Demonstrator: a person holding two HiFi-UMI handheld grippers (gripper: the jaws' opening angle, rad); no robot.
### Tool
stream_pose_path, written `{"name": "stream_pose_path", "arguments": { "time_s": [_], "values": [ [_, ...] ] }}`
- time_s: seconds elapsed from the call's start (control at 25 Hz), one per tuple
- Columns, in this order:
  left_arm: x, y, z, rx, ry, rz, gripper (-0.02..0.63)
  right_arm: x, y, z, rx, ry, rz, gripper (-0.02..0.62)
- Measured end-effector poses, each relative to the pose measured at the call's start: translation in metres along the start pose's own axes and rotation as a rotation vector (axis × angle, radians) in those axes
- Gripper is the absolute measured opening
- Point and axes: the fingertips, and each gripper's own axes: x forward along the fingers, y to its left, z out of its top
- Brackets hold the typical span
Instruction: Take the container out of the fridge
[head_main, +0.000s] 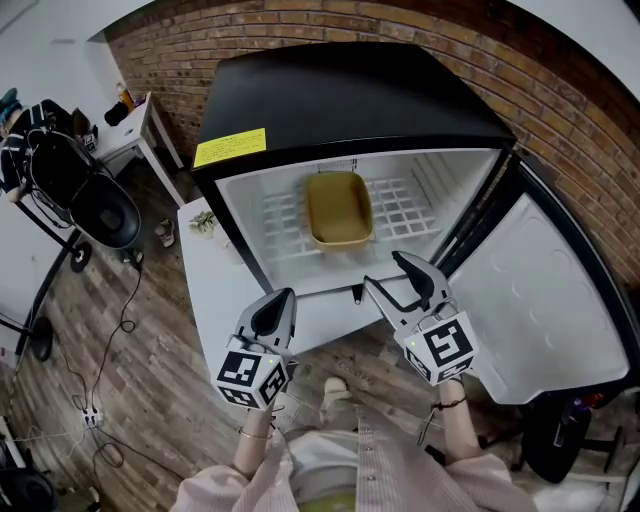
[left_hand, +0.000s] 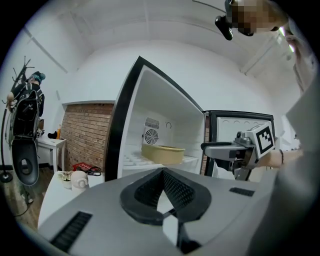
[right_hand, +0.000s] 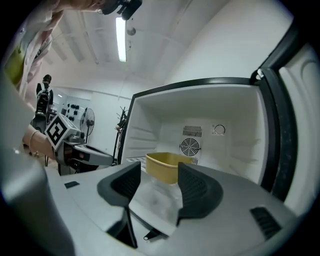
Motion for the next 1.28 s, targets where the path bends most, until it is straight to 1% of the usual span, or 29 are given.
{"name": "stream_pose_path", "arguments": {
  "time_s": [0.12, 0.2, 0.28, 0.44, 0.6, 0.84, 0.96, 1.28],
  "values": [
    [0.007, 0.004, -0.006, 0.005, 0.023, -0.001, -0.009, 0.008, 0.0, 0.001, -0.055, 0.025, 0.028, 0.236],
    [0.011, 0.008, -0.004, 0.007, 0.021, 0.001, -0.009, 0.013, 0.001, 0.007, -0.09, 0.045, 0.05, 0.236],
    [0.016, 0.01, -0.001, 0.011, 0.015, 0.0, -0.009, 0.019, 0.002, 0.013, -0.147, 0.057, 0.079, 0.236],
    [0.024, 0.011, 0.001, 0.005, 0.011, -0.01, -0.009, 0.034, 0.005, 0.017, -0.241, 0.1, 0.151, 0.236],
    [0.032, 0.007, -0.001, 0.0, 0.022, -0.037, -0.009, 0.051, 0.011, 0.017, -0.342, 0.143, 0.241, 0.236],
    [0.043, -0.002, -0.003, -0.005, 0.038, -0.095, -0.009, 0.072, 0.015, 0.004, -0.471, 0.269, 0.351, 0.236],
    [0.048, -0.005, -0.004, -0.007, 0.048, -0.127, -0.009, 0.079, 0.018, -0.002, -0.536, 0.325, 0.388, 0.236],
    [0.05, -0.007, -0.007, -0.01, 0.076, -0.186, -0.009, 0.087, 0.029, -0.02, -0.624, 0.475, 0.483, 0.225]
  ]
}}
